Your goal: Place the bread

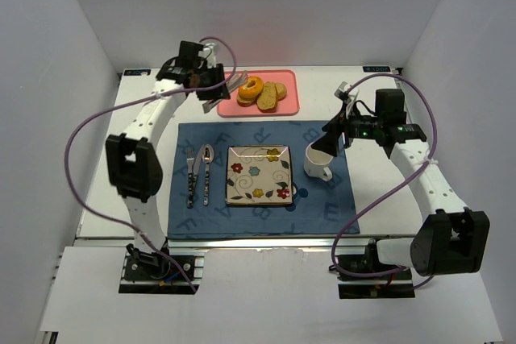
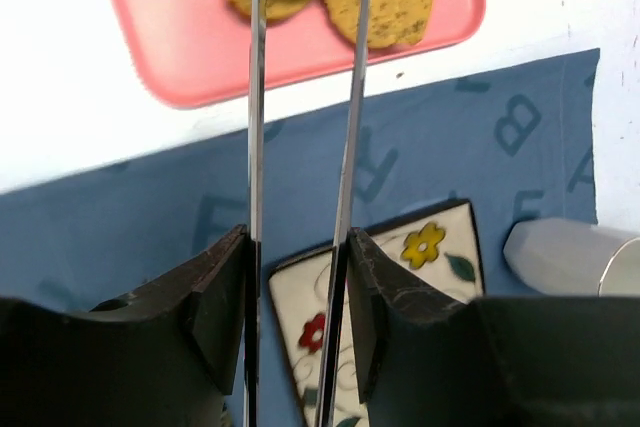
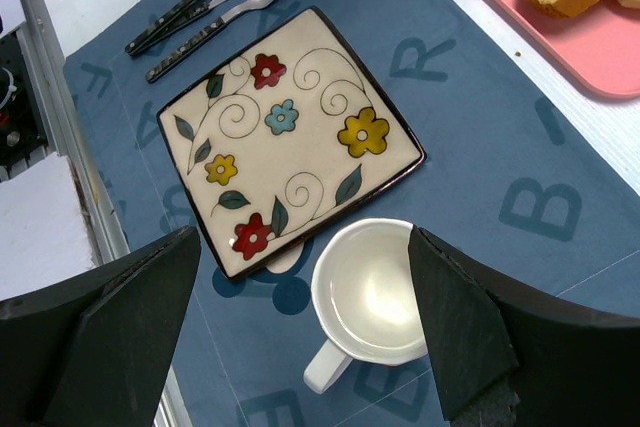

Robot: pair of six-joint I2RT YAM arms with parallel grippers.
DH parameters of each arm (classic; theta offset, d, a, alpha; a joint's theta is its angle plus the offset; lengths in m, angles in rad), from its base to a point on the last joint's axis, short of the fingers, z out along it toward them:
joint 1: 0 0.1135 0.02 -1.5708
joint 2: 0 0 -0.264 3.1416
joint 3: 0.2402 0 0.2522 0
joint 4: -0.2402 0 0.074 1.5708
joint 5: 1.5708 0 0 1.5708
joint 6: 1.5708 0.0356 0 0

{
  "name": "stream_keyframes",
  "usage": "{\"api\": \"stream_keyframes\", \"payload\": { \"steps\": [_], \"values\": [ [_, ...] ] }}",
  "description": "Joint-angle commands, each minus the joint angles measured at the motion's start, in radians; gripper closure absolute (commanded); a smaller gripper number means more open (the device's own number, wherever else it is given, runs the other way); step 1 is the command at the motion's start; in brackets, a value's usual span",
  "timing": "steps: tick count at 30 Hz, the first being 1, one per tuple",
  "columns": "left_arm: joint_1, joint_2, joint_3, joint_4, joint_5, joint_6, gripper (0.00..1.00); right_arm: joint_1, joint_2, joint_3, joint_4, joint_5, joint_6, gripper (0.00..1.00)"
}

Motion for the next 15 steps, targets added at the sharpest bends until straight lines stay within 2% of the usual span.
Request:
{"api": "stream_keyframes", "payload": {
  "steps": [1, 5, 6, 9, 15],
  "values": [
    [-0.016, 0.101, 0.178, -0.054, -0.042, -0.009, 0.49, -0.005, -0.040, -0.014, 0.017, -0.018, 0.005, 0.11],
    [-0.016, 0.225, 0.312, -0.085, -0.072, -0.049, 0.47, -0.003, -0.055, -0.027, 0.016, -0.006, -0.005, 0.11],
    [-0.016, 0.253, 0.385, -0.114, -0.076, -0.056, 0.47, -0.003, -0.059, -0.030, 0.016, -0.006, -0.006, 0.11],
    [-0.016, 0.322, 0.455, -0.136, -0.091, -0.062, 0.46, -0.003, -0.066, -0.036, 0.019, 0.000, -0.008, 0.11],
    [-0.016, 0.339, 0.400, -0.105, -0.039, -0.041, 0.47, -0.005, -0.066, -0.038, 0.019, 0.005, -0.008, 0.11]
  ]
}}
